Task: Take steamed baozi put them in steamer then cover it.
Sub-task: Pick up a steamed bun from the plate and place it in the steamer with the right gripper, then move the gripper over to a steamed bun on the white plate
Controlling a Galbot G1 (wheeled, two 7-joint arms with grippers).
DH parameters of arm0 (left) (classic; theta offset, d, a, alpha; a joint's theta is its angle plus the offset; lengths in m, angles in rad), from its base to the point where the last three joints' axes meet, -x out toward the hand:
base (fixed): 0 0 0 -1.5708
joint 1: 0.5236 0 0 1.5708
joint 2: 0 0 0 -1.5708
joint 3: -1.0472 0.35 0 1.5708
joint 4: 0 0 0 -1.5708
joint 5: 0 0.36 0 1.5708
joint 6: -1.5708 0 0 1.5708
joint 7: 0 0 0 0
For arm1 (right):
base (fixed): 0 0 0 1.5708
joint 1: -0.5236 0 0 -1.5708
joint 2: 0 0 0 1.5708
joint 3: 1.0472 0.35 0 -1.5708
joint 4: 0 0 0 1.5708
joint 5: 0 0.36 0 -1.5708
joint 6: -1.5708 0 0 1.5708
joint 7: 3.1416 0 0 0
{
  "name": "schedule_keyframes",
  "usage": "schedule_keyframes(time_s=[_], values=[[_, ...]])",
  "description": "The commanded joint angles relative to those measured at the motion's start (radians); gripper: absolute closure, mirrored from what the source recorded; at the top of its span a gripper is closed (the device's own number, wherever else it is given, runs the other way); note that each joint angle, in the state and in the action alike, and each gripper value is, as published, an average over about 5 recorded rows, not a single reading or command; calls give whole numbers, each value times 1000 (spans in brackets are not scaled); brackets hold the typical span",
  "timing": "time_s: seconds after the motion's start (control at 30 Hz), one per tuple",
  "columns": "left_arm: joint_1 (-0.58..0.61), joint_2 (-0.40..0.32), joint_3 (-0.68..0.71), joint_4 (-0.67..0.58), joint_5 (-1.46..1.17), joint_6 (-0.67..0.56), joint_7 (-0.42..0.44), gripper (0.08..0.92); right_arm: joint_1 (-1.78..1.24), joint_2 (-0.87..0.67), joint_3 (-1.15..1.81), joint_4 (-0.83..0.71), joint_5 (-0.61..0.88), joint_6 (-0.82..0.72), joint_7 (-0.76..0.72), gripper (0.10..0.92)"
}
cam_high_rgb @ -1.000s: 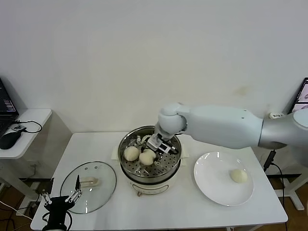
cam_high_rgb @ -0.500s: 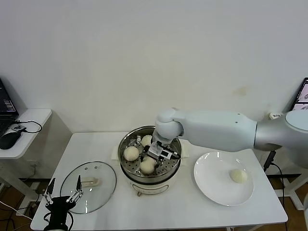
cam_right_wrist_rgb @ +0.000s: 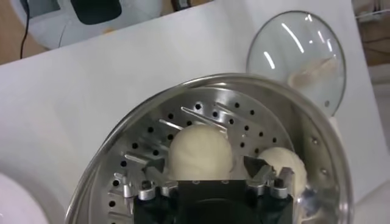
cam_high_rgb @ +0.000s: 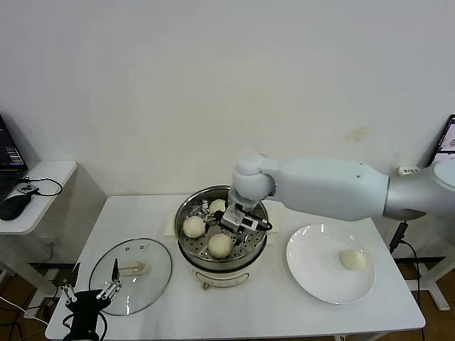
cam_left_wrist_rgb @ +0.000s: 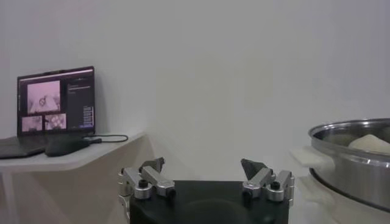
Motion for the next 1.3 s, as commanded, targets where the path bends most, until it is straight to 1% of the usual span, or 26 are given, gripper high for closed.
schedule_keyframes(time_s=[0.03, 0.17, 0.3, 0.43, 0.57, 0.77, 1.0, 1.13, 1.3], values=[[0, 9, -2, -1, -1, 3, 1, 177, 80, -214, 56, 86, 58, -250, -9, 203], [-3, 20, 0, 1, 0, 4, 3, 177, 91, -365, 75, 147, 121, -433, -6, 202], [-9, 31, 8, 3, 1, 7, 5, 177, 72, -522, 85, 187, 141, -546, 16, 203], [-18, 41, 19, 4, 1, 11, 7, 177, 20, -648, 92, 200, 99, -581, 23, 202], [-28, 47, 30, 9, 2, 14, 9, 177, -68, -724, 110, 175, 26, -552, 11, 203], [-36, 49, 39, 15, 6, 16, 10, 177, -340, -776, 305, 98, -95, -484, -1, 203], [-30, 51, 29, 17, 8, 22, 12, 177, -709, -753, 603, 0, -211, -417, -6, 202], [-24, 50, 25, 16, 9, 24, 12, 177, -816, -731, 698, -28, -252, -405, -11, 203], [-20, 46, 24, 16, 11, 24, 13, 177, -863, -702, 731, -62, -294, -396, -8, 202]])
